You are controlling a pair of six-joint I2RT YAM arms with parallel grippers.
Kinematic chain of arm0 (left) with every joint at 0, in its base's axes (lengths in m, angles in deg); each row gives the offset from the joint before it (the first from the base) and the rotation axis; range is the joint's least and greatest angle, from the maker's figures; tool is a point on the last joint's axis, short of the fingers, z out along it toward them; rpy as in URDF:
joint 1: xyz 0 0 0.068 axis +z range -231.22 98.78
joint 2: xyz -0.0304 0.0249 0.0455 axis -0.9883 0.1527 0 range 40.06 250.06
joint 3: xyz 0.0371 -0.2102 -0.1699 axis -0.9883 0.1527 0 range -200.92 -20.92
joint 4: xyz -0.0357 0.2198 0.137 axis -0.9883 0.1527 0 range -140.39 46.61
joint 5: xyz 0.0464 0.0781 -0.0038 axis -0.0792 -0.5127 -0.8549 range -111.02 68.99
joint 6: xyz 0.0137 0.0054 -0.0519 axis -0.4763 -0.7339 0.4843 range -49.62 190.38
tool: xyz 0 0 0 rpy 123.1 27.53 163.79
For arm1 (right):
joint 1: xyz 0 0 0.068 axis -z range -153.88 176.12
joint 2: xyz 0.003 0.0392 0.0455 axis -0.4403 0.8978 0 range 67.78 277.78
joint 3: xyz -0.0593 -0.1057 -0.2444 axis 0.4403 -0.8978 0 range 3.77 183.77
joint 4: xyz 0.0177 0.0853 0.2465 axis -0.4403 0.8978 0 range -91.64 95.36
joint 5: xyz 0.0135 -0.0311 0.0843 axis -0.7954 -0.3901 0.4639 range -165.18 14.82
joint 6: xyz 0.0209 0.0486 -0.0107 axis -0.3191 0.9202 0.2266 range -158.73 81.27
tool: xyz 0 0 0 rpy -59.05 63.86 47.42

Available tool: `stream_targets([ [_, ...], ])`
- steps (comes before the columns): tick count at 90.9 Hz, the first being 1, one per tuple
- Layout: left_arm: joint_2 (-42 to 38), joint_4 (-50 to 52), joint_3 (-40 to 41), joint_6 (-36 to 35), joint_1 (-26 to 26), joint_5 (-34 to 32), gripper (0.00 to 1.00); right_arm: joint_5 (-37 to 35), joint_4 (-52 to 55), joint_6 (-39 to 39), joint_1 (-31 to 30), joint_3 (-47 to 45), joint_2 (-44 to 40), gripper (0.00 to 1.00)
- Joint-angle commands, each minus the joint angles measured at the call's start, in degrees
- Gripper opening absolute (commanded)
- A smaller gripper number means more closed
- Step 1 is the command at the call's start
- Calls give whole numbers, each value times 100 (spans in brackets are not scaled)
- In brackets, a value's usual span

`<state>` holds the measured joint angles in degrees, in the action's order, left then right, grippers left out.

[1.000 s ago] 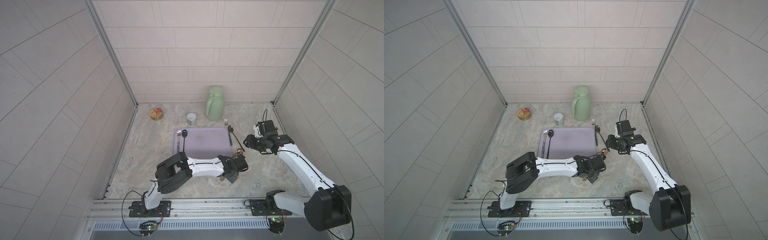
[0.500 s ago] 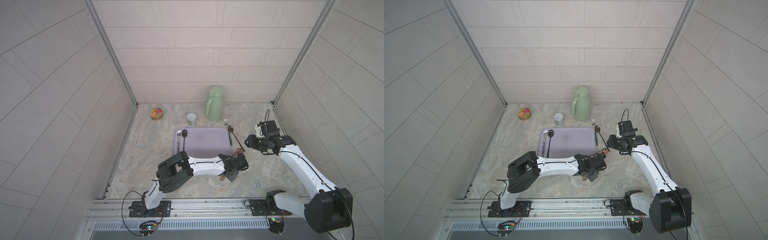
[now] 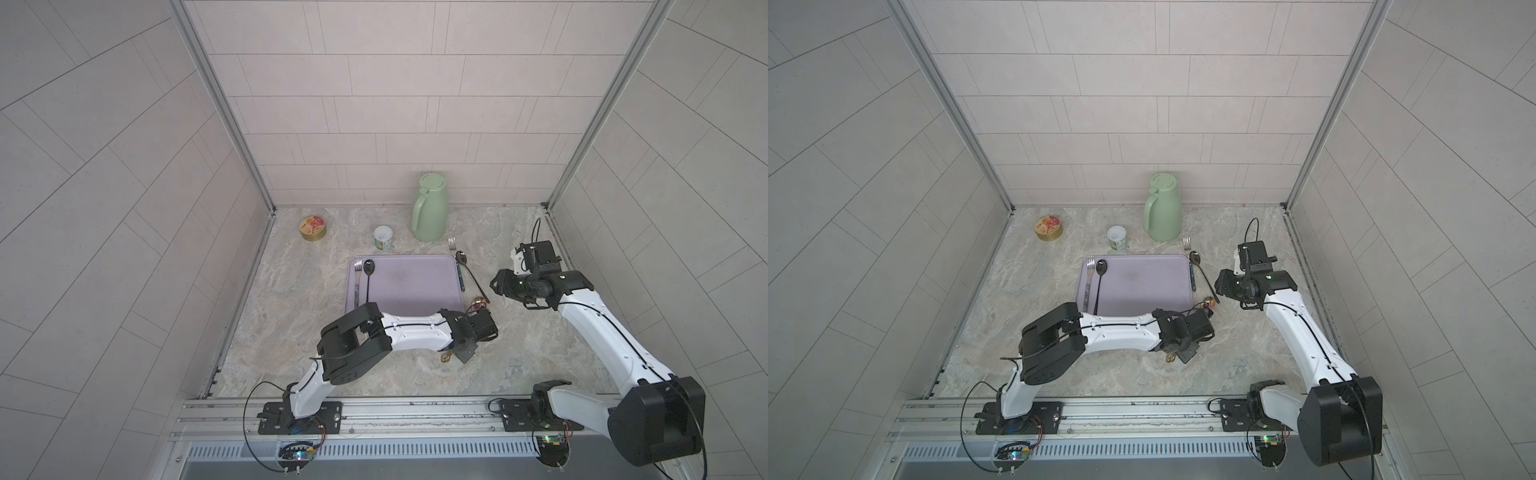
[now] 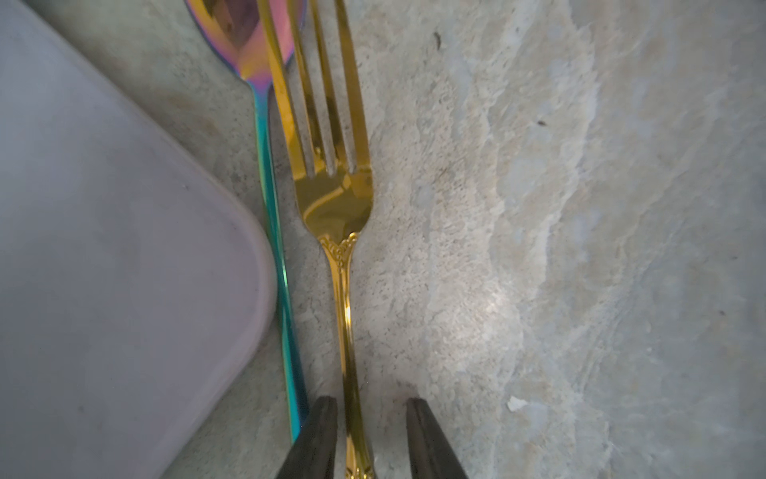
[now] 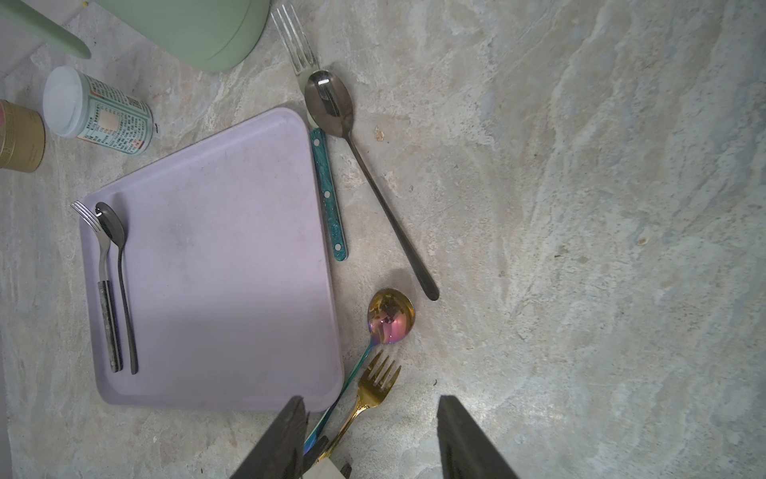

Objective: Set the spoon and fork side by side
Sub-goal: Pick up the fork at the center of the board.

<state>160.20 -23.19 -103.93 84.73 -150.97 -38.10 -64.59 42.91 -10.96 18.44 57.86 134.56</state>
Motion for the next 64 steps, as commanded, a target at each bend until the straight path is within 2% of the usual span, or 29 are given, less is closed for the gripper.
stream_targets([
  [1, 222, 112, -21, -23, 0, 109, 29, 31, 29, -70, 39, -89, -99, 55],
  [19, 250, 47, -103, 31, -38, 106, 19, 83, 27, -61, 56, -99, -103, 55],
  [31, 426, 86, -297, 28, -38, -7, 17, 84, 27, -63, 61, -122, -137, 55],
  [40, 445, 99, -344, 32, -34, -91, 10, 92, 37, -54, 65, -131, -168, 55],
  [64, -287, 123, -236, 66, -29, 117, 1, 60, 57, 52, 149, -147, -308, 55],
])
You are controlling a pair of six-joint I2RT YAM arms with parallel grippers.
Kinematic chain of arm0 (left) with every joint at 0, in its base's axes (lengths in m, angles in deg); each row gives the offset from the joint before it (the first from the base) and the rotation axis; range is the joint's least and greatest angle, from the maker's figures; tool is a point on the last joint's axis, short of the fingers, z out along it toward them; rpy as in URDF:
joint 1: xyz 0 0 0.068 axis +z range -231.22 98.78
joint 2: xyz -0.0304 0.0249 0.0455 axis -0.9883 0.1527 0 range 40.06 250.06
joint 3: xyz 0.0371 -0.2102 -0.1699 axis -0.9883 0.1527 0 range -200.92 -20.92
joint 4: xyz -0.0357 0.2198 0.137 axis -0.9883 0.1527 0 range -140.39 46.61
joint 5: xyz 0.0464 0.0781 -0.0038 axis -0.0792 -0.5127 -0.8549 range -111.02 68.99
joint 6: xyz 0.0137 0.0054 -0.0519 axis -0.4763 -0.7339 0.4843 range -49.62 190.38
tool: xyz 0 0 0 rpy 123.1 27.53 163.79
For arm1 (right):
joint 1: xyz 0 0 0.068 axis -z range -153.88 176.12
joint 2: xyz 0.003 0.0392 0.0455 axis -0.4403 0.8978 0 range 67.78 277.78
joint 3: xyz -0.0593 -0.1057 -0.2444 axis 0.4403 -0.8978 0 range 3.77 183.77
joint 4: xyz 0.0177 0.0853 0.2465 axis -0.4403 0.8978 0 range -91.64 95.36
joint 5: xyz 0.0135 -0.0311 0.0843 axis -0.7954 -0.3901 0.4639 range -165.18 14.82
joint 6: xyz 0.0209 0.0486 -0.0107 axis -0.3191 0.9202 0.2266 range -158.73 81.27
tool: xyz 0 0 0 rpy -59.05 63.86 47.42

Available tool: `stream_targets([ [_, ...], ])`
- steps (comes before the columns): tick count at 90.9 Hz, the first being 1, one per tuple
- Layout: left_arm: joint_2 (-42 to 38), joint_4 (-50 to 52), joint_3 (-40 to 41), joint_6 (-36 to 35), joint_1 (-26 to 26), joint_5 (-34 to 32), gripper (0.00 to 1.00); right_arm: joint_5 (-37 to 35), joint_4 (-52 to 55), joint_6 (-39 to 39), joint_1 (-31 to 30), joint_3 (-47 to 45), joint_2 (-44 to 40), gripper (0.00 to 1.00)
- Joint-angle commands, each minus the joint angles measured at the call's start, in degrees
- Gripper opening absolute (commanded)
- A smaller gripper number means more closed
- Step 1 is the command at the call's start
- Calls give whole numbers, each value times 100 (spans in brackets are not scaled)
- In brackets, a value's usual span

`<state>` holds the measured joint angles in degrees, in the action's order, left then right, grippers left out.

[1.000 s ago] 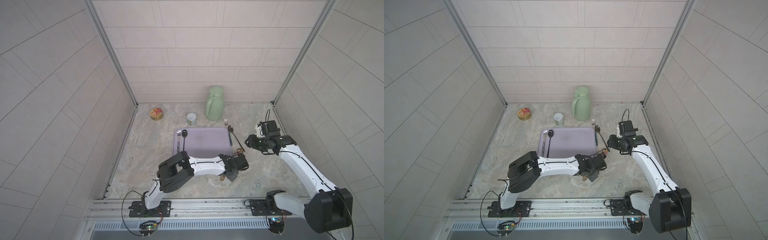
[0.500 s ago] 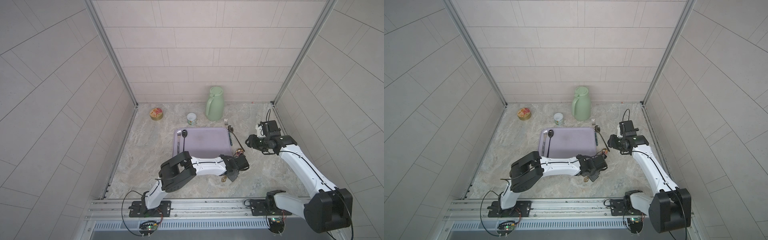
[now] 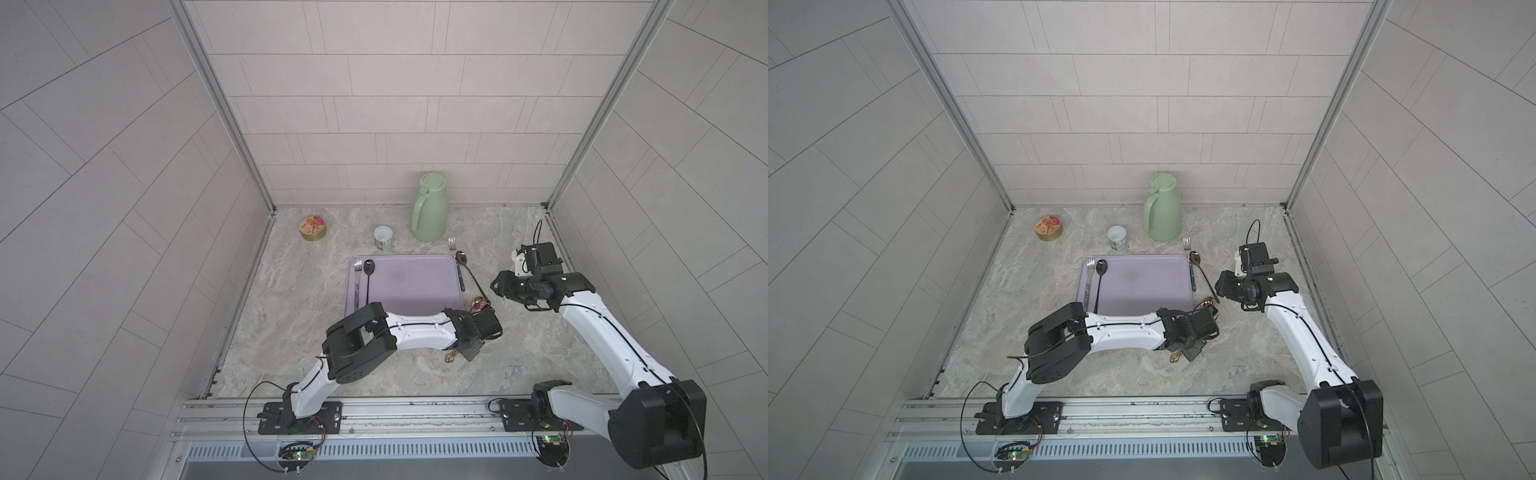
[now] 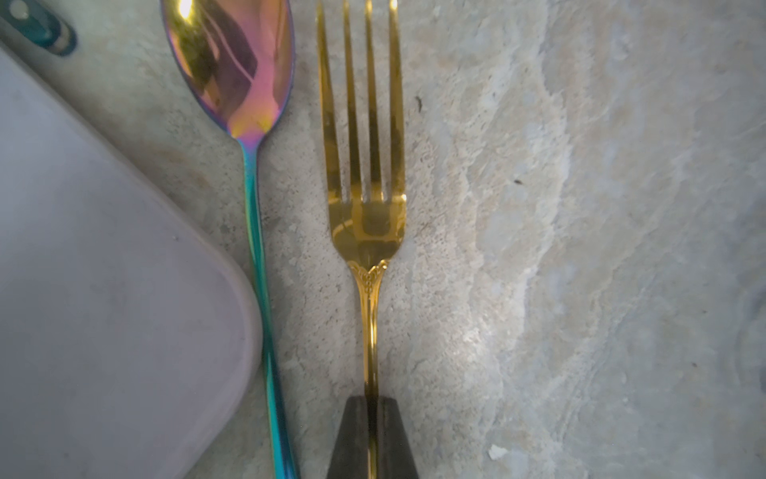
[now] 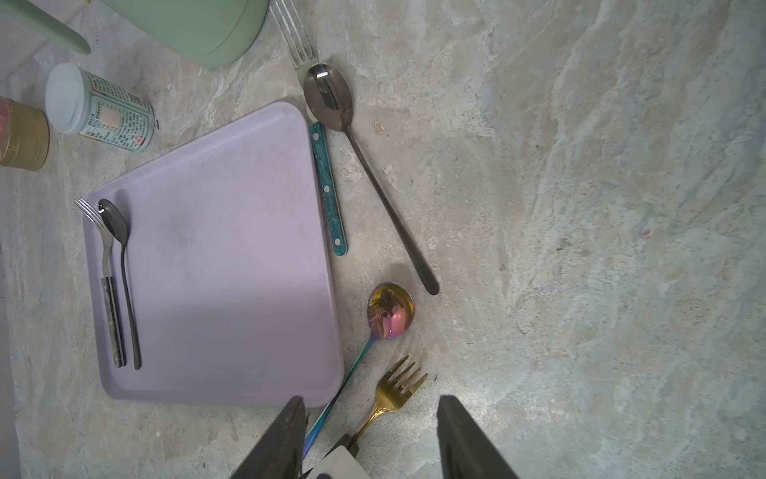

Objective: Set the spoon and fork side by side
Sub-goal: Pick up the fork at the center of the board, then place the fork on the tray.

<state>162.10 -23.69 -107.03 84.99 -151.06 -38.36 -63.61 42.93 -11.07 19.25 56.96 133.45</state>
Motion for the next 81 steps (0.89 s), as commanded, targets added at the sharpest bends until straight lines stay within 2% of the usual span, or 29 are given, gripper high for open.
stream_targets([
  [1, -527, 171, 84, 50, -21, 152, 1, -44, 57, 72, 70, -60, -213, 55],
  [20, -1296, 426, 146, 401, 198, -151, 1, -170, 98, 282, 277, -97, -600, 54],
  [35, -1640, 628, 279, 705, 787, -434, 1, -164, 164, 410, 385, -103, -675, 54],
  [45, -1829, 648, 450, 1077, 1392, -490, 1, -149, 151, 484, 387, -139, -650, 54],
  [63, -1762, 721, 631, 1757, 2369, -657, 1, -69, 115, 495, 392, -142, -569, 54],
  [81, -1430, 606, 841, 1892, 2979, -549, 0, 7, 95, 469, 390, -173, -523, 54],
])
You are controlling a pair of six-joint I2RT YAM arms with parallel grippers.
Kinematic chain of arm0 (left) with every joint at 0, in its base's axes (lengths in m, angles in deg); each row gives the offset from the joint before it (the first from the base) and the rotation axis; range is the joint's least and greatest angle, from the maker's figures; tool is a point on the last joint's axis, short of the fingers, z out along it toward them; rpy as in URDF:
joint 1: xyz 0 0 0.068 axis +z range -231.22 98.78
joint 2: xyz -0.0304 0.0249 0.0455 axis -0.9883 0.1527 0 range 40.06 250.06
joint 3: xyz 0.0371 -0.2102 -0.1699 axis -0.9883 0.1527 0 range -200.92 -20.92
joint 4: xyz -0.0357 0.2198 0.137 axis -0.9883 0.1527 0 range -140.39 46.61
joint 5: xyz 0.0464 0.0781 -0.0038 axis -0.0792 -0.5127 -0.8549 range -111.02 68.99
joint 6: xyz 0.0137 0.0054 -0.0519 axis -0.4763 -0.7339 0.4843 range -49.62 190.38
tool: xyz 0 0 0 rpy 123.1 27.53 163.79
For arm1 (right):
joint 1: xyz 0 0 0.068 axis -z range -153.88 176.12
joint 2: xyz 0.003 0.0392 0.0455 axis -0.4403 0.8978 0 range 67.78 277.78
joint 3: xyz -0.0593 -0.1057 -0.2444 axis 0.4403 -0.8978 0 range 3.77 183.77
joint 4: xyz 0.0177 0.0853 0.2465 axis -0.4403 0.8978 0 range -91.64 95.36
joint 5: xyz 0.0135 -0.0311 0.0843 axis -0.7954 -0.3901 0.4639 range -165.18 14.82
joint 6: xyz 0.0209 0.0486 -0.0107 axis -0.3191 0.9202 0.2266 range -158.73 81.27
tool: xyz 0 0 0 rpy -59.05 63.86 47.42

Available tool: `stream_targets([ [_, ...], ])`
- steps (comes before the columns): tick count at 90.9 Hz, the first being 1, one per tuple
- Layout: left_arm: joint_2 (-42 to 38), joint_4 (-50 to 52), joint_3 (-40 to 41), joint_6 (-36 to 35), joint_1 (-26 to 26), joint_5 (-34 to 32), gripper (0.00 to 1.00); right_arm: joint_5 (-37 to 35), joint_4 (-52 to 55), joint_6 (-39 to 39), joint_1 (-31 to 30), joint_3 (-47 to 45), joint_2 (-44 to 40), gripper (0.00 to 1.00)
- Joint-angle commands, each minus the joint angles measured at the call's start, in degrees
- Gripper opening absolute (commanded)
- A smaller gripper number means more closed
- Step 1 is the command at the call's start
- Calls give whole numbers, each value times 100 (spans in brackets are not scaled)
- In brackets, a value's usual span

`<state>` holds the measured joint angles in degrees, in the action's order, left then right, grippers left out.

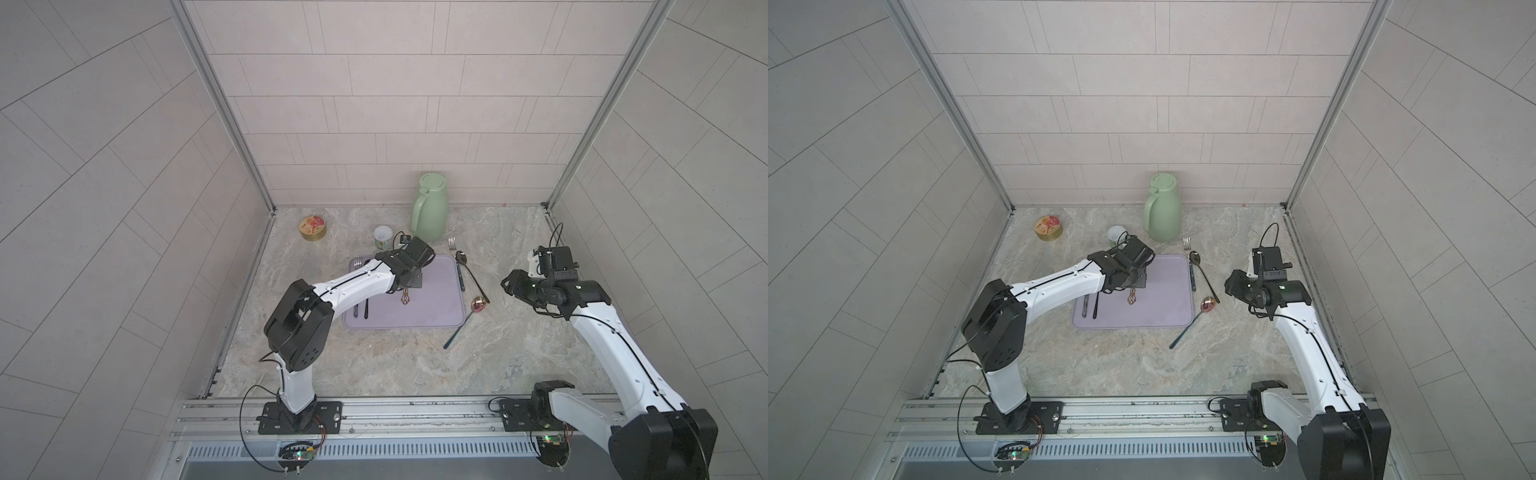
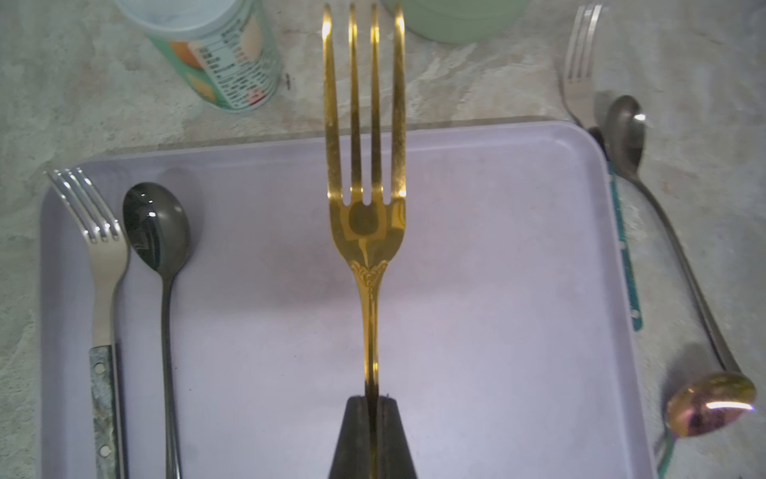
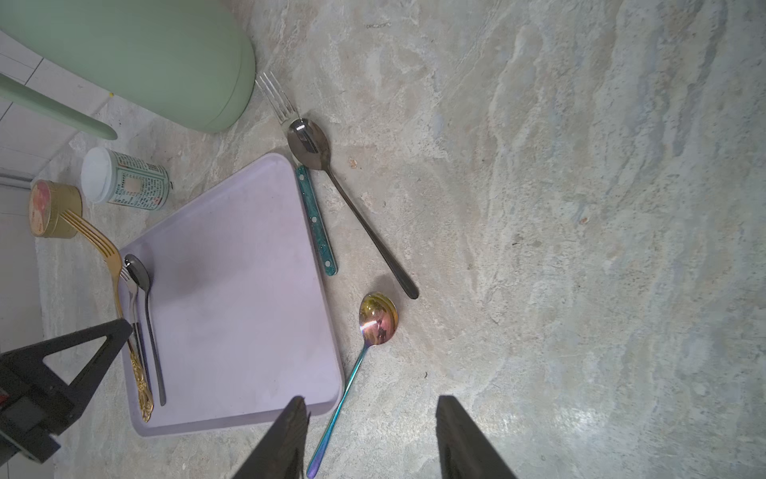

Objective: Set the spoon and fork side by side
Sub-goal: Place the fork on the tray.

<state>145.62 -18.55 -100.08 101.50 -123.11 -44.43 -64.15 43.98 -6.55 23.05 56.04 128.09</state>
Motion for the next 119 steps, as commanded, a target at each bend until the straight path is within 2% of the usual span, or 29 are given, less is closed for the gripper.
stream_targets([
  [1, 237, 85, 159, 240, 204, 58, 0, 64, -10, 16, 14, -83, 5, 54],
  [29, 521, -241, 568, 151, 587, 261, 0, 202, -75, 61, 16, -150, 101, 53],
  [86, 623, -405, 807, 29, 603, 451, 0, 223, 3, 62, 13, -18, 129, 53],
  [91, 565, -360, 826, 28, 601, 467, 9, 224, 3, 60, 4, 0, 143, 53],
  [96, 459, -310, 857, 26, 574, 454, 28, 224, 8, 65, 13, 9, 139, 53],
  [100, 349, -233, 863, 34, 537, 425, 38, 230, 8, 68, 9, 18, 139, 53],
  [119, -436, 164, 933, 103, 84, 266, 41, 267, 33, 103, 12, 24, 100, 53],
])
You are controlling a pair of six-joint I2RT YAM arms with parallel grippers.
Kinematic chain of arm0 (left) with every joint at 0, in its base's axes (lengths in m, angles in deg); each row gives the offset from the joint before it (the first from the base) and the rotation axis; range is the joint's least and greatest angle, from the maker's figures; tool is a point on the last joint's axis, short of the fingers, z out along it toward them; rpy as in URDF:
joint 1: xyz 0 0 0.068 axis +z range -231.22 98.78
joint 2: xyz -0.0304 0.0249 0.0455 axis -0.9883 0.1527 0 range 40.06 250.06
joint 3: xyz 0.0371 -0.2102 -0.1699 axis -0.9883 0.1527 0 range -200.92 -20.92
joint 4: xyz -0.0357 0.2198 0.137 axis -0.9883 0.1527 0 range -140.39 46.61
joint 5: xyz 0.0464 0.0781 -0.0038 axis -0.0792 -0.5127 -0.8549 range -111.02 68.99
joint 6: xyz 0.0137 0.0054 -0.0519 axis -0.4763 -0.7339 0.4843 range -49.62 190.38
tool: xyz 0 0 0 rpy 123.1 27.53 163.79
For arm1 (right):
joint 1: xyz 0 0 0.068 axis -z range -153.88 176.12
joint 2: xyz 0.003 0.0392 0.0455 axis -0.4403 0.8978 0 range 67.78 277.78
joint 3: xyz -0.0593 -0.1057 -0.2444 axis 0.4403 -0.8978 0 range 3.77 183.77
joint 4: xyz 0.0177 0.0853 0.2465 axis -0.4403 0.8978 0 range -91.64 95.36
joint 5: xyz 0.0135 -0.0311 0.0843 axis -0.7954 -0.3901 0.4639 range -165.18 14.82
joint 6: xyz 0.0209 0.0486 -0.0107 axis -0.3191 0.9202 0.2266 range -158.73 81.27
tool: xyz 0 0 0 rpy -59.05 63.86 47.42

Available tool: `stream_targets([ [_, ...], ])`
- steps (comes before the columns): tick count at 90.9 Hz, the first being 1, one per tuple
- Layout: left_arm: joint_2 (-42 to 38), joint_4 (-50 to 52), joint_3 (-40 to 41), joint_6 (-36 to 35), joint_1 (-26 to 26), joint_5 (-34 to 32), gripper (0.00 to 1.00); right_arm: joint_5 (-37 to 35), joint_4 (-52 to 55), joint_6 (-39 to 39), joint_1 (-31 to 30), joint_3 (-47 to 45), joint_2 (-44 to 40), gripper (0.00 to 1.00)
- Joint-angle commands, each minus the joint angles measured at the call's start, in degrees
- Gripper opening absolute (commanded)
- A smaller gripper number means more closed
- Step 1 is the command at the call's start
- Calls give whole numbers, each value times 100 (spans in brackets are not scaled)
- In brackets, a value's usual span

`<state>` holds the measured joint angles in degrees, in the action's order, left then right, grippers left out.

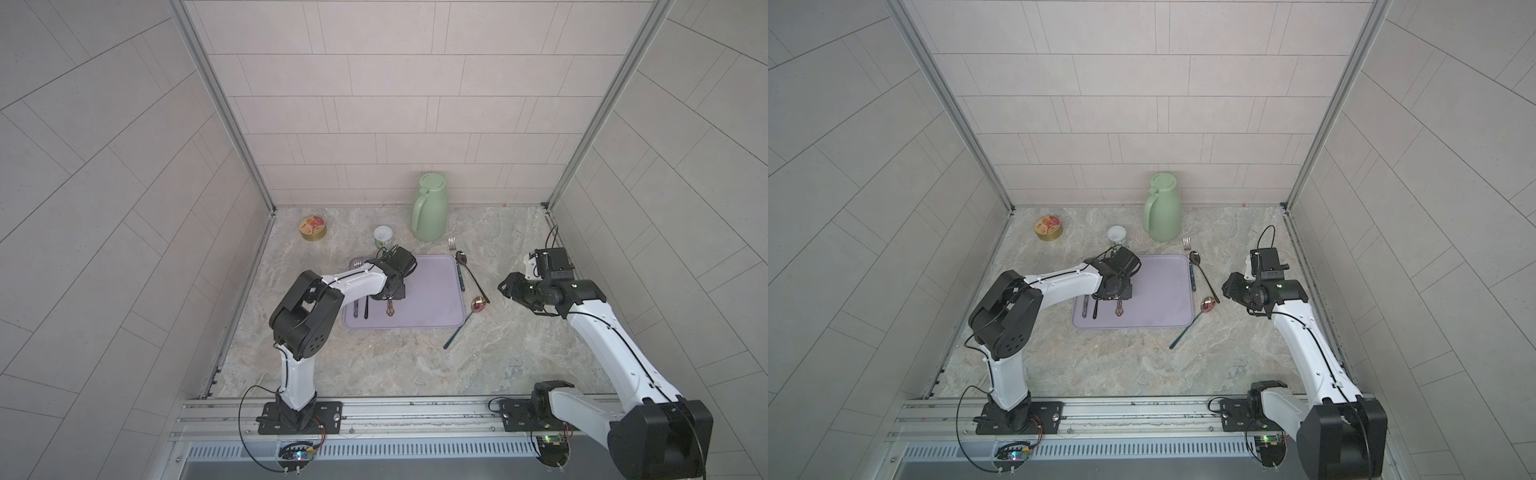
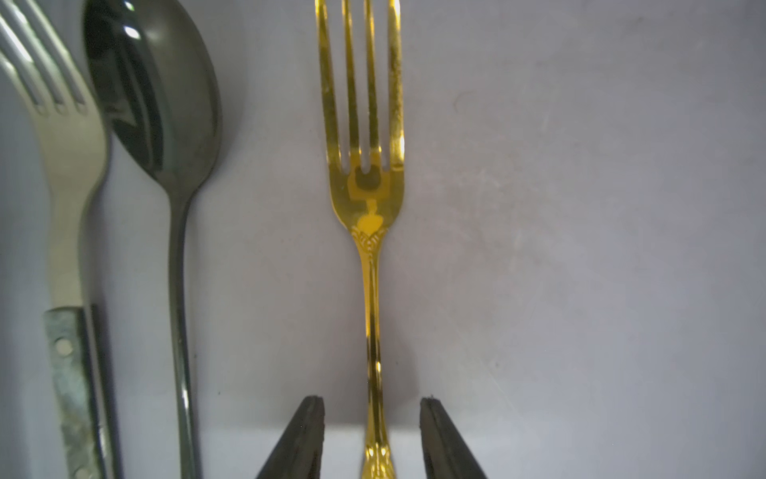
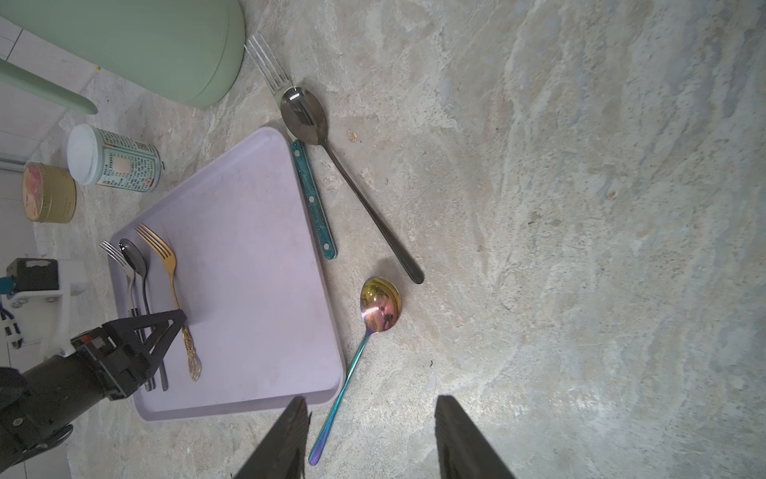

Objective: Set the spoon and fork side by side
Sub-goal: Place the fork on the tray, then pick up the spoon from the center of the board.

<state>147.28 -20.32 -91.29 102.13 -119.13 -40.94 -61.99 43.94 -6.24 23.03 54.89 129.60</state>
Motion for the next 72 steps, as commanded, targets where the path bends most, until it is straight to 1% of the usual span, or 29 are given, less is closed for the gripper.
stream_targets([
  [1, -643, 355, 61, 45, -358, -70, 41, 51, 42, 73, 12, 142, -54, 53],
  [10, -954, 358, 183, 62, -804, 81, 41, 52, 64, 97, 6, 137, -122, 53],
  [17, -1049, 280, 270, 79, -1261, 250, 41, 60, 77, 117, 4, 127, -159, 53],
  [27, -984, 92, 337, 84, -1897, 467, 41, 53, 120, 125, 6, 127, -207, 53],
  [36, -801, -102, 371, 97, -2310, 533, 41, 44, 156, 135, 6, 112, -263, 53],
  [41, -664, -226, 389, 111, -2426, 605, 42, 44, 161, 142, 6, 97, -296, 53],
  [57, -344, -584, 394, 60, -2561, 950, 44, 43, 186, 142, 2, 83, -355, 54],
  [72, 65, -676, 87, -66, -2728, 1139, 47, 78, 168, 129, 6, 76, -340, 54],
])
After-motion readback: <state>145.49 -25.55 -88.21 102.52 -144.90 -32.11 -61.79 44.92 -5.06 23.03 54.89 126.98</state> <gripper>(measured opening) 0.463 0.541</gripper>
